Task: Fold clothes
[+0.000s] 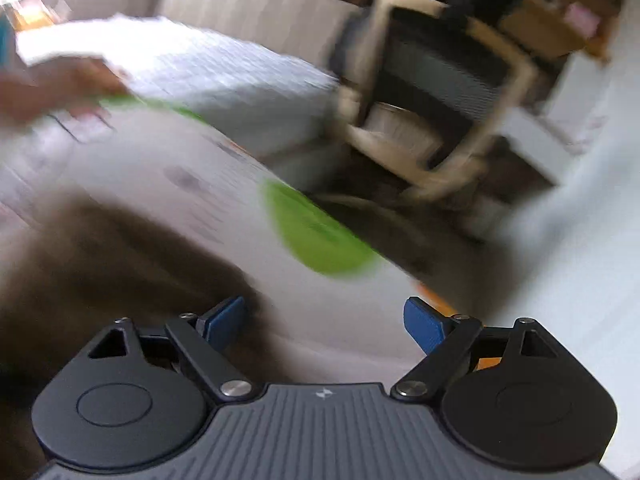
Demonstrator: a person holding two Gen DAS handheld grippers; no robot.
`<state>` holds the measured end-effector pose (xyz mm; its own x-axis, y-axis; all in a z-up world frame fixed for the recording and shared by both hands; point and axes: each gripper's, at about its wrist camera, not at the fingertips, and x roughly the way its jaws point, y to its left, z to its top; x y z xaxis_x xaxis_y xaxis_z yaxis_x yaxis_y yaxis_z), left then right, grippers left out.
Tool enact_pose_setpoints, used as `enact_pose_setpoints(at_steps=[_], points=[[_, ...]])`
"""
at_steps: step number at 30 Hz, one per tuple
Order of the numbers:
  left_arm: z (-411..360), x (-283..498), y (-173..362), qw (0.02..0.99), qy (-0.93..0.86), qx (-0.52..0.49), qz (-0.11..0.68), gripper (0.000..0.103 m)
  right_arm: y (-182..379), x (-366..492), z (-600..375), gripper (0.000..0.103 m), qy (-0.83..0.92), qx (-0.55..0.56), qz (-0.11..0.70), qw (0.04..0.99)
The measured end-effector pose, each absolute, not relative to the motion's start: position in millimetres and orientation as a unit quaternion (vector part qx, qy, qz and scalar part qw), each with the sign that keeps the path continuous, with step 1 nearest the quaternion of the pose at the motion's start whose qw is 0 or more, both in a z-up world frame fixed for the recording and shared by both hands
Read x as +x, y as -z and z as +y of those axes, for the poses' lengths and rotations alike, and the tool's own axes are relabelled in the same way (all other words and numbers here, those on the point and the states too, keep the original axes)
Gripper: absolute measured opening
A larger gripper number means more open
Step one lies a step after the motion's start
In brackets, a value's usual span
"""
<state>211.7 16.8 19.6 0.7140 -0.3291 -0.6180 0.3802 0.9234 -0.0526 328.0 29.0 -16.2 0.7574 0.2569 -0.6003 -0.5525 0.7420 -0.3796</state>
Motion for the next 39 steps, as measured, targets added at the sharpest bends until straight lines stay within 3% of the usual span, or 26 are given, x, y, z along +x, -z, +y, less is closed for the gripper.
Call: enact_pose_setpoints(at_steps=[3, 5, 11, 17, 19, 21, 23, 25, 27, 28, 34, 39], points=[[35, 200, -31, 0.916, 0.23, 0.004, 0.329, 0.103, 36, 332, -13, 0.086, -0.221, -0.22, 0.301, 0.901], [66, 200, -37, 0.915, 0.23, -0.08, 0.321, 0.103, 38, 333, -39, 0.086, -0.232, -0.15, 0.325, 0.904], [150, 241, -15, 0.898, 0.09, -0.267, 0.338, 0.103, 27, 315, -66, 0.085, -0.251, -0.095, 0.311, 0.912], [154, 248, -10, 0.891, 0.081, -0.272, 0.354, 0.103, 2, 295, -110, 0.078, -0.348, 0.076, 0.32, 0.878], [153, 249, -9, 0.891, 0.082, -0.269, 0.357, 0.103, 6, 287, -102, 0.073, -0.362, 0.06, 0.318, 0.874], [153, 243, -8, 0.89, 0.078, -0.268, 0.361, 0.102, 14, 283, -89, 0.058, -0.373, 0.041, 0.324, 0.868], [149, 246, -3, 0.886, 0.074, -0.272, 0.368, 0.1, 27, 286, -74, 0.051, -0.378, 0.032, 0.343, 0.859], [144, 244, 2, 0.883, 0.07, -0.273, 0.375, 0.085, 36, 292, -68, 0.034, -0.387, 0.062, 0.357, 0.848], [141, 243, 1, 0.883, 0.063, -0.274, 0.376, 0.079, 28, 290, -68, 0.013, -0.393, 0.077, 0.35, 0.847], [139, 243, -2, 0.883, 0.061, -0.275, 0.375, 0.077, 18, 285, -70, 0.009, -0.399, 0.076, 0.333, 0.851], [104, 250, -44, 0.901, 0.114, -0.233, 0.348, 0.076, -26, 272, -90, 0.008, -0.381, 0.024, 0.279, 0.881], [91, 260, -35, 0.902, 0.105, -0.217, 0.358, 0.086, 19, 294, -96, 0.008, -0.306, -0.017, 0.331, 0.893]])
